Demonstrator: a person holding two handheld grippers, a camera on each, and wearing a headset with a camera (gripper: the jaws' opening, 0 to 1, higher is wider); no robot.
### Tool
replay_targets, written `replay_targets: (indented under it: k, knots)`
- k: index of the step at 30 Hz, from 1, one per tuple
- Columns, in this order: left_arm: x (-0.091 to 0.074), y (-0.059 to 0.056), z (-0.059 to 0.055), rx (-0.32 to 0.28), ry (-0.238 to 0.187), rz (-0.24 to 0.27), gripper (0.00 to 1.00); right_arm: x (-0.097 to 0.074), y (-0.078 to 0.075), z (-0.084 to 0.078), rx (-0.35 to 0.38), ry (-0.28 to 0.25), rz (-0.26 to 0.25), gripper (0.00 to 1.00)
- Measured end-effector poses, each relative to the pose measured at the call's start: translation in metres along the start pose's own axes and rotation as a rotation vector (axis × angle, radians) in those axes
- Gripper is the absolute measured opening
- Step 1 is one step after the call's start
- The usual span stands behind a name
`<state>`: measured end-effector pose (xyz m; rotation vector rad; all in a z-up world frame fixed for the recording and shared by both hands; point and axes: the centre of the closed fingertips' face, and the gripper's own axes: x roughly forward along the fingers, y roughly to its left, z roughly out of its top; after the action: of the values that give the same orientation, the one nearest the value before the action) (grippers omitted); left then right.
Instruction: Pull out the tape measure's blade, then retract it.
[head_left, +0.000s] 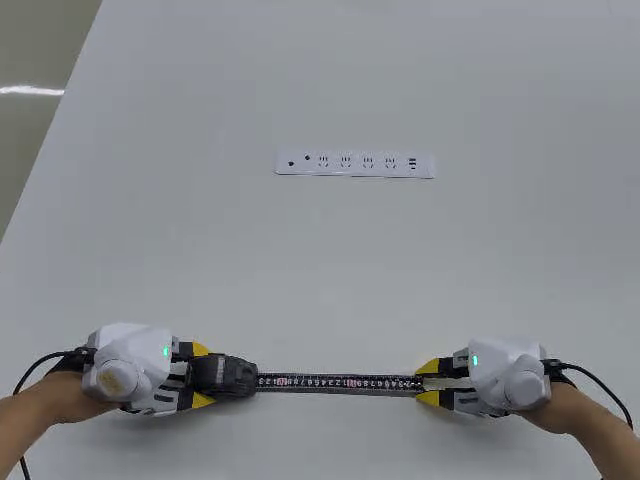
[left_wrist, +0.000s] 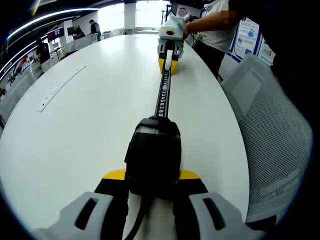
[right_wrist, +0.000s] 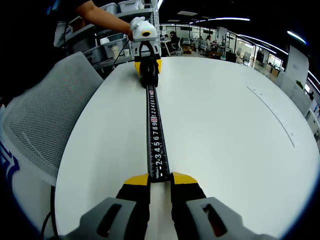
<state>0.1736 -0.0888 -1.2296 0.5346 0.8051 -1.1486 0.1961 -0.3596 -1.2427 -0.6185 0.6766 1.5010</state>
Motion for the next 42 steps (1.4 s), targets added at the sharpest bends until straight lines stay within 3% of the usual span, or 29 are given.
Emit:
replay_targets:
  k: [7,17,24,31,35,42]
  knots:
    - [0.002,0.0,-0.003,0.046,0.021,0.002,0.31,-0.001,-0.001,-0.001,-0.004,0.013,-0.006,0.14]
    - [0.003,0.001,-0.007,0.053,0.039,0.009,0.31,0.0,0.0,-0.001,-0.019,0.027,-0.005,0.16]
    - [-0.004,0.005,-0.012,0.067,0.056,0.047,0.34,0.004,0.002,0.004,-0.034,0.036,-0.01,0.2]
    - [-0.018,0.006,-0.012,0.014,0.04,0.096,0.41,-0.003,0.005,0.009,-0.017,0.038,-0.033,0.25]
    - [-0.024,0.006,-0.014,-0.04,0.036,0.128,0.51,-0.008,0.007,0.012,-0.004,0.039,-0.056,0.28]
    - [-0.036,0.001,-0.009,-0.105,-0.003,0.168,0.54,-0.02,0.01,0.015,0.045,0.033,-0.105,0.34]
